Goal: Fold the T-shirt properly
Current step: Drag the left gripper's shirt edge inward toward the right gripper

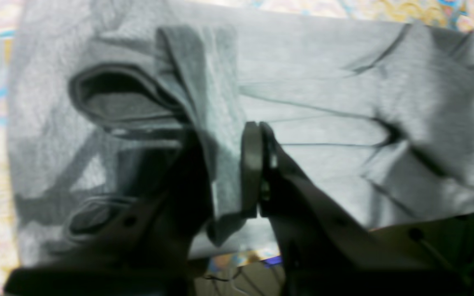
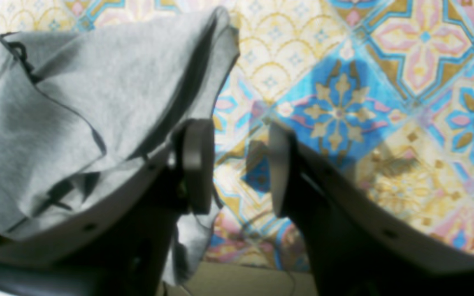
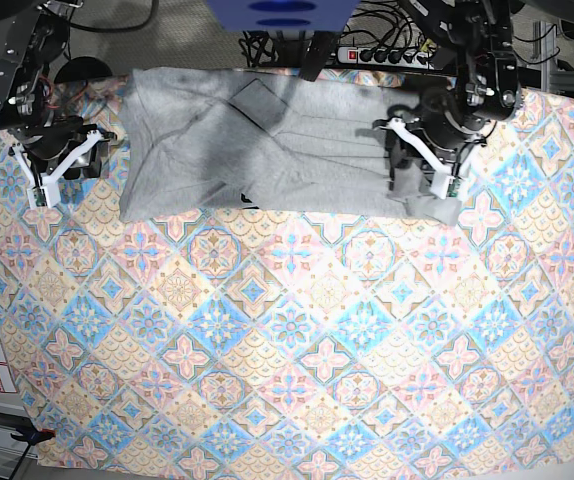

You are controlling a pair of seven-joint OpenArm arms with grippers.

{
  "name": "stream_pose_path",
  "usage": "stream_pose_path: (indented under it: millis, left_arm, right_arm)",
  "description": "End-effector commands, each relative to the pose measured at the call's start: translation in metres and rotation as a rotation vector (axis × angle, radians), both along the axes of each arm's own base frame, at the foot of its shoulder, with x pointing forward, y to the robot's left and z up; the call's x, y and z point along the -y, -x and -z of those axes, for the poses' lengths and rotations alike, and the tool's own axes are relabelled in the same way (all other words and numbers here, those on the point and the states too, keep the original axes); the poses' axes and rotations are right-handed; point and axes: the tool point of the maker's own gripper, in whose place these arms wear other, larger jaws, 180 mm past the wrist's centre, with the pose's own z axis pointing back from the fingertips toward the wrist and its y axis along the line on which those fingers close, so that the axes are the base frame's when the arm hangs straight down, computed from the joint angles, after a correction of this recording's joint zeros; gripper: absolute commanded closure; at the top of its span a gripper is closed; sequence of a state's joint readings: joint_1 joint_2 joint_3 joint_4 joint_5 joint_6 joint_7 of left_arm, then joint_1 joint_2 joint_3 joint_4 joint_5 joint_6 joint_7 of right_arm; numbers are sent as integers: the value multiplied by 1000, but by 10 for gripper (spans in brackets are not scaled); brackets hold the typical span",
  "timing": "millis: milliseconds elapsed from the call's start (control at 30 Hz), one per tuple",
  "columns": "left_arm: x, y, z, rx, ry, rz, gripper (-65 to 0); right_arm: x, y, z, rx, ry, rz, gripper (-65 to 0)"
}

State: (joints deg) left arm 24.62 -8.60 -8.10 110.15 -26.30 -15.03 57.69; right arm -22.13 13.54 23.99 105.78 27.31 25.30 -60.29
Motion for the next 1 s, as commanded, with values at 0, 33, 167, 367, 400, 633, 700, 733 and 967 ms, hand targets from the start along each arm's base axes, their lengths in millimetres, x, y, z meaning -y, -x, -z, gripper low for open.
stream_pose_path:
  millis: [0, 33, 167, 367, 400, 633, 700, 733, 967]
  left_arm:
    - [9, -5, -8, 33, 24, 8, 0]
    - [15, -4, -7, 30, 33, 15, 0]
    - [36, -8, -10, 39, 66, 50, 0]
    - [53, -11, -12, 46, 90, 93, -62]
    - [54, -11, -13, 48, 96, 93, -94]
    - [65, 8, -20, 40, 113, 165, -159]
    - [61, 11, -23, 40, 119, 178, -160]
    - [58, 11, -24, 39, 121, 182, -159]
    - [14, 12, -22, 25, 28, 200, -159]
  right_arm:
    - [11, -8, -14, 42, 32, -4, -221]
    - [16, -8, -16, 44, 42, 0, -221]
    - [33, -7, -23, 54, 72, 30, -221]
    - [38, -5, -25, 56, 79, 45, -221]
    - [38, -4, -24, 54, 78, 42, -221]
    - [38, -4, -24, 54, 78, 42, -221]
    - [38, -4, -24, 54, 78, 42, -221]
    - [38, -4, -24, 54, 78, 42, -221]
    - [37, -5, -24, 53, 77, 41, -221]
